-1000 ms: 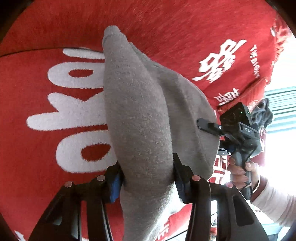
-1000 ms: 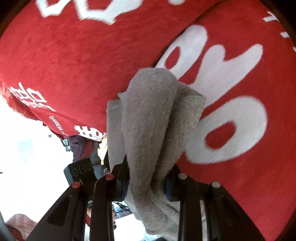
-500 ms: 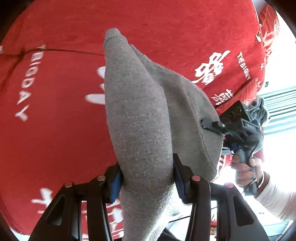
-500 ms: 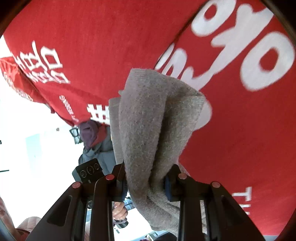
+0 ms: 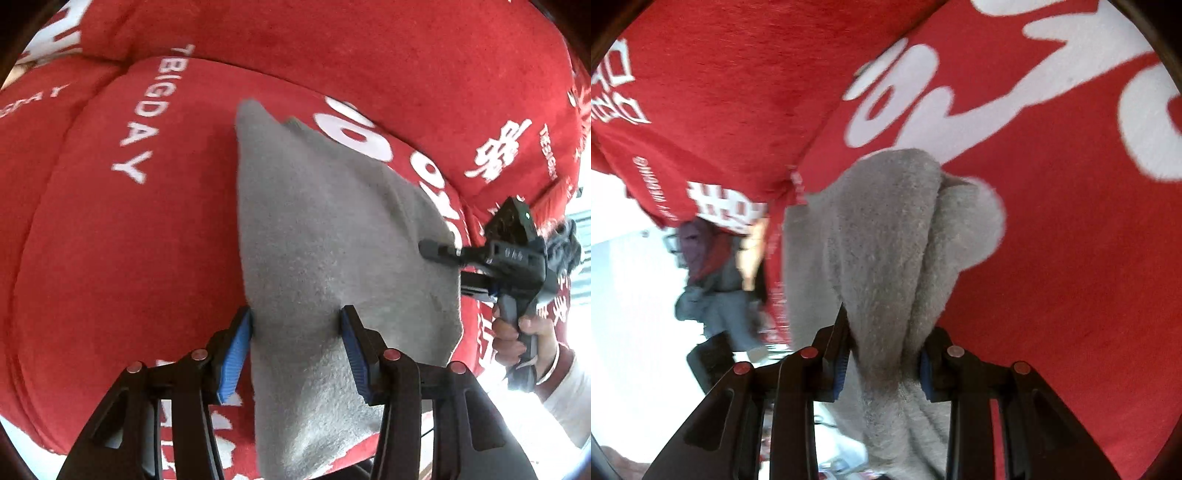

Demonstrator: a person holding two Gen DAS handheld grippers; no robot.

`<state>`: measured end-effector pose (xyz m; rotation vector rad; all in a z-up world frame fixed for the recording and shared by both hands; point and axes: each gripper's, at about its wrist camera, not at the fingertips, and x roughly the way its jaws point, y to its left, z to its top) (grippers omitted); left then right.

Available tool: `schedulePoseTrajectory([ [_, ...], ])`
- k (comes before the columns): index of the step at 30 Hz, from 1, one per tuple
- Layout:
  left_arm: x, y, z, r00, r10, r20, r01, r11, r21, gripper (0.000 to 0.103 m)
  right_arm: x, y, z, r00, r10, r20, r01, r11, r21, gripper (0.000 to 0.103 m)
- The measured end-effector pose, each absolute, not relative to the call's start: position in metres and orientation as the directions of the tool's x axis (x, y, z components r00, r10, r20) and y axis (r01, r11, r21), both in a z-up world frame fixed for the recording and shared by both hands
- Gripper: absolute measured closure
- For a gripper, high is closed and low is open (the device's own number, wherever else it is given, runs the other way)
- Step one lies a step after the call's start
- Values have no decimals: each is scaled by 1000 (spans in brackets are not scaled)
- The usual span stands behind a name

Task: Fold small clothes
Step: 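Grasp the sweater edge with the left gripper while the right gripper holds the fold, then open both grippers and release the sweater bundle onto the sofa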

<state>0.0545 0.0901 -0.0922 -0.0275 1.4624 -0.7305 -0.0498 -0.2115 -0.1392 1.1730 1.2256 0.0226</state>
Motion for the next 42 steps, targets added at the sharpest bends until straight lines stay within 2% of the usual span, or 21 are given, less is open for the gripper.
schedulePoseTrajectory([
  [2,53,92,-88,-43,-440,-897,433,801,-413,51,-51,-212,-133,376,520,-767,562,531,635,58],
  [3,52,92,-86,-31,-424,-905,436,809,-394,45,-53,-213,-128,368,491,-790,573,549,609,52],
  [5,49,94,-78,4,-388,-921,445,826,-346,35,-57,-215,-114,358,442,-822,591,574,566,50],
  [7,47,98,-73,30,-360,-932,448,839,-309,20,-67,-215,-98,366,414,-833,592,587,552,50],
  [8,46,100,-70,52,-339,-939,447,849,-281,18,-72,-214,-91,377,414,-829,589,583,559,50],
  [12,41,106,-62,116,-275,-955,454,869,-195,18,-93,-195,-74,390,469,-792,576,547,607,50],
  [16,34,101,-52,175,-224,-959,465,877,-119,18,-100,-168,-85,361,513,-779,589,523,617,52],
  [17,32,99,-47,201,-209,-957,469,878,-94,18,-99,-164,-89,349,510,-786,598,524,606,57],
  [18,31,99,-44,210,-205,-956,469,879,-85,18,-98,-161,-91,338,503,-796,605,532,593,76],
  [19,30,98,-39,220,-202,-954,466,881,-79,18,-96,-158,-91,317,465,-827,609,568,553,87],
  [22,28,98,-34,231,-190,-954,455,888,-66,18,-95,-153,-90,252,358,-899,594,677,435,88],
  [25,25,96,-35,230,-166,-959,467,884,-41,18,-100,-150,-99,224,320,-921,584,712,389,88],
  [33,16,92,-30,183,-163,-969,517,855,-46,18,-107,-150,-95,260,326,-909,605,679,417,88],
  [42,4,91,-13,137,-183,-974,538,839,-82,17,-133,-152,-66,260,312,-914,654,639,405,87],
])
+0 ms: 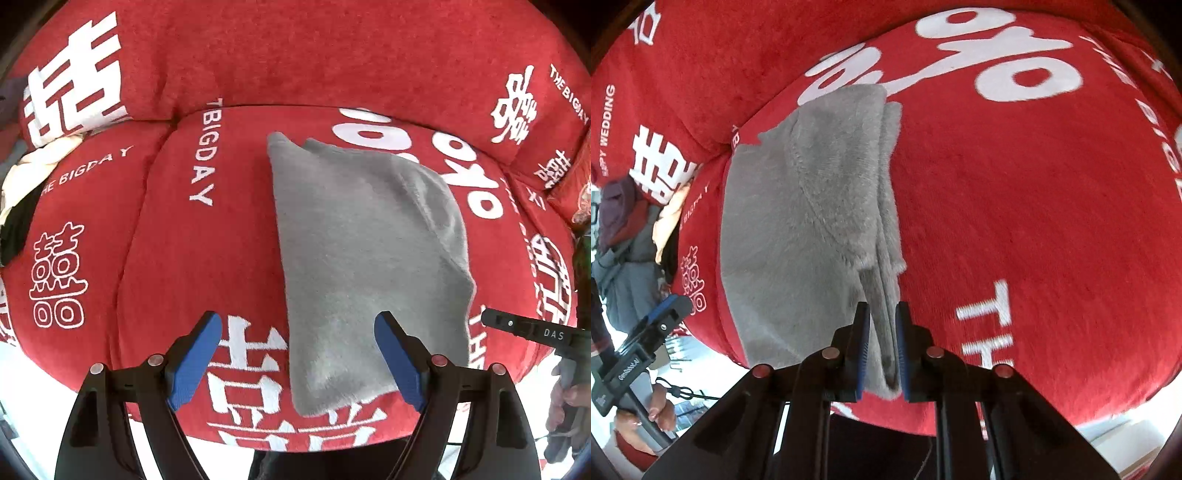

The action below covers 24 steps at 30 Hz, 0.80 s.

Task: Fold small clothes

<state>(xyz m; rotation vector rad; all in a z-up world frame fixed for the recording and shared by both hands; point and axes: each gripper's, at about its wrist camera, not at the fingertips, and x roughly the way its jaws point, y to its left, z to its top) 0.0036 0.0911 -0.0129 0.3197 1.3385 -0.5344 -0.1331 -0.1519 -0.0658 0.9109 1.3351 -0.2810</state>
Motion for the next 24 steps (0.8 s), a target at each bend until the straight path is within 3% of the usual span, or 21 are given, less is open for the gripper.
schedulePoseTrajectory([
  [3,1,92,-4,128,-180,-975,546,834,-82,16,-141,-148,-52,242,297,-924,662,646,381,87],
  [4,0,92,-3,126,-174,-977,547,834,-78,0,-141,-145,-46,234,288,-928,660,654,369,85],
  [5,0,93,-1,125,-164,-979,541,838,-71,0,-141,-141,-41,228,277,-933,658,662,358,82],
  [6,-1,94,2,125,-162,-979,538,840,-71,0,-141,-139,-36,221,264,-939,656,672,344,66],
  [7,-3,95,5,114,-158,-981,539,839,-73,0,-139,-134,-30,213,249,-945,651,685,327,43],
  [8,-4,96,7,110,-154,-982,540,839,-71,0,-138,-131,-25,214,240,-947,646,692,322,37],
  [13,-14,99,21,100,-133,-986,551,832,-56,0,-126,-109,-1,208,211,-955,612,734,295,26],
  [24,-24,105,52,129,-70,-989,517,856,7,0,-105,-80,45,226,105,-968,597,771,223,15],
])
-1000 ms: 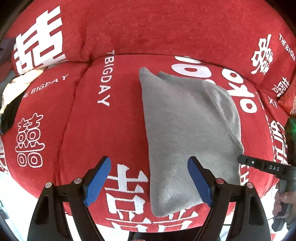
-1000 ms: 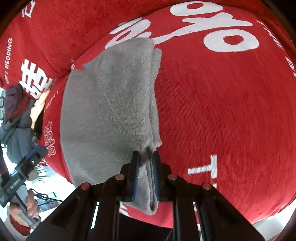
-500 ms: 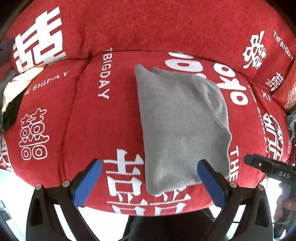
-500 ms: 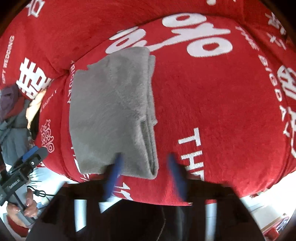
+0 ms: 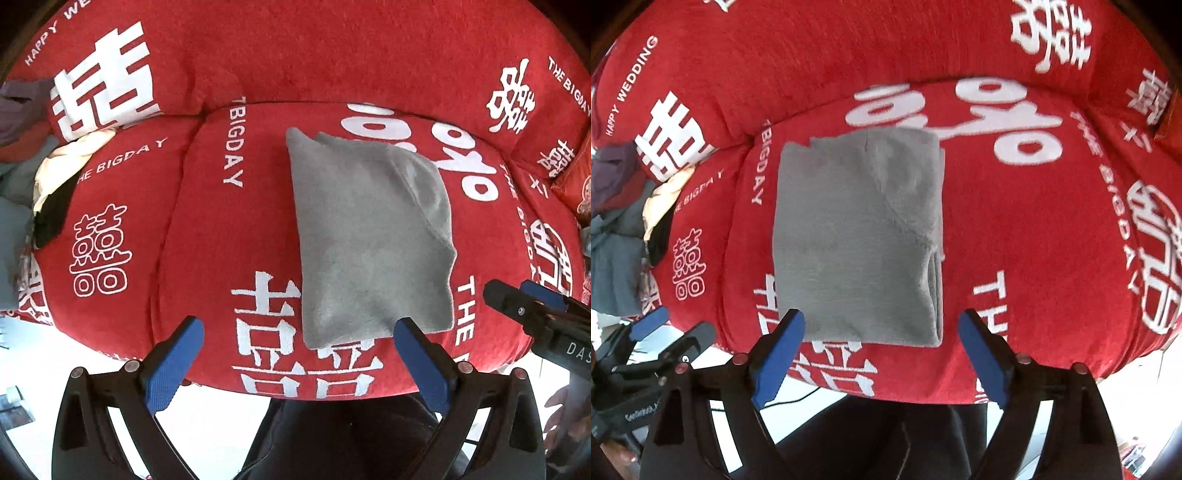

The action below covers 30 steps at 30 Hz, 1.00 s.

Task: Fold small clothes

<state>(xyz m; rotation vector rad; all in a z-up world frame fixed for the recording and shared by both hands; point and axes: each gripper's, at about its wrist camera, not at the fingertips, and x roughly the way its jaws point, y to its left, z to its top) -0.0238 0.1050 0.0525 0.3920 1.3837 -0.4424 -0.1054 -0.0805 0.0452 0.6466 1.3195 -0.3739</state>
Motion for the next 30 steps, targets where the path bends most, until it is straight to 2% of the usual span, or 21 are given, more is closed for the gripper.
schedulePoseTrajectory([
  [7,-18,107,59,134,-66,-989,507,862,11,0,-95,-74,58,186,20,-982,579,806,126,14],
  [30,-25,108,73,126,-39,-991,504,863,31,0,-93,-74,75,100,18,-995,572,817,72,14],
])
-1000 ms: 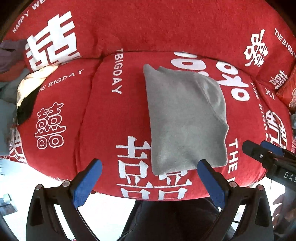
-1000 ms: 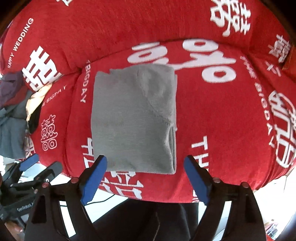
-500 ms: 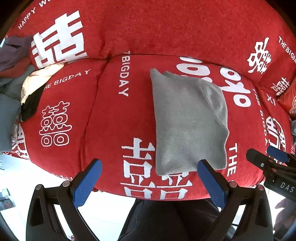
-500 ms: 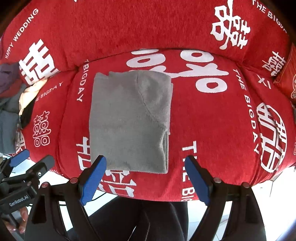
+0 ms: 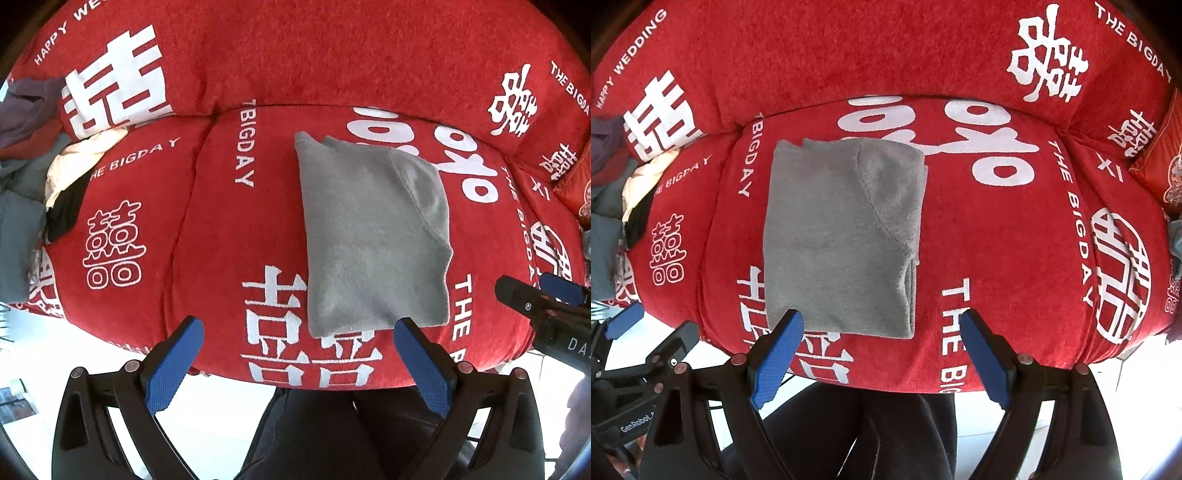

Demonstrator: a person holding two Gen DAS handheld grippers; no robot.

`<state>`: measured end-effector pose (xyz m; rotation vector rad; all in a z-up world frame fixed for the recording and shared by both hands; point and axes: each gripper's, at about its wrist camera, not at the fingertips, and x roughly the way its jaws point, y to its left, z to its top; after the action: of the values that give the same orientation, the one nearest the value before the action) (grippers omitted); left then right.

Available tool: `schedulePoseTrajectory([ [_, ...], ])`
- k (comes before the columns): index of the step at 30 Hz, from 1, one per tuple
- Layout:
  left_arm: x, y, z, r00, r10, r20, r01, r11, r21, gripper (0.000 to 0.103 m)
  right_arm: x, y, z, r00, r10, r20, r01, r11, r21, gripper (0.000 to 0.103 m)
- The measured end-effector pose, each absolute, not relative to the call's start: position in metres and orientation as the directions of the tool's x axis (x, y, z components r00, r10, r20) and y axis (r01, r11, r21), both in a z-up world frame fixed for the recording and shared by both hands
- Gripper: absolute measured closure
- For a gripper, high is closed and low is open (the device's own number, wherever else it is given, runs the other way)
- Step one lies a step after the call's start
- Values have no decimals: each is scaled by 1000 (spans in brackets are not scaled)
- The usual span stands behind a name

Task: Fold small clothes

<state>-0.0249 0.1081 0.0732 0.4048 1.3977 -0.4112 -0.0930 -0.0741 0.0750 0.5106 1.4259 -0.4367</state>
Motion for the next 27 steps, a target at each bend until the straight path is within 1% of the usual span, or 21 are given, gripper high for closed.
schedulePoseTrajectory([
  [27,-24,108,79,133,-38,-990,504,863,35,0,-93,-73,80,101,21,-995,579,812,76,14],
])
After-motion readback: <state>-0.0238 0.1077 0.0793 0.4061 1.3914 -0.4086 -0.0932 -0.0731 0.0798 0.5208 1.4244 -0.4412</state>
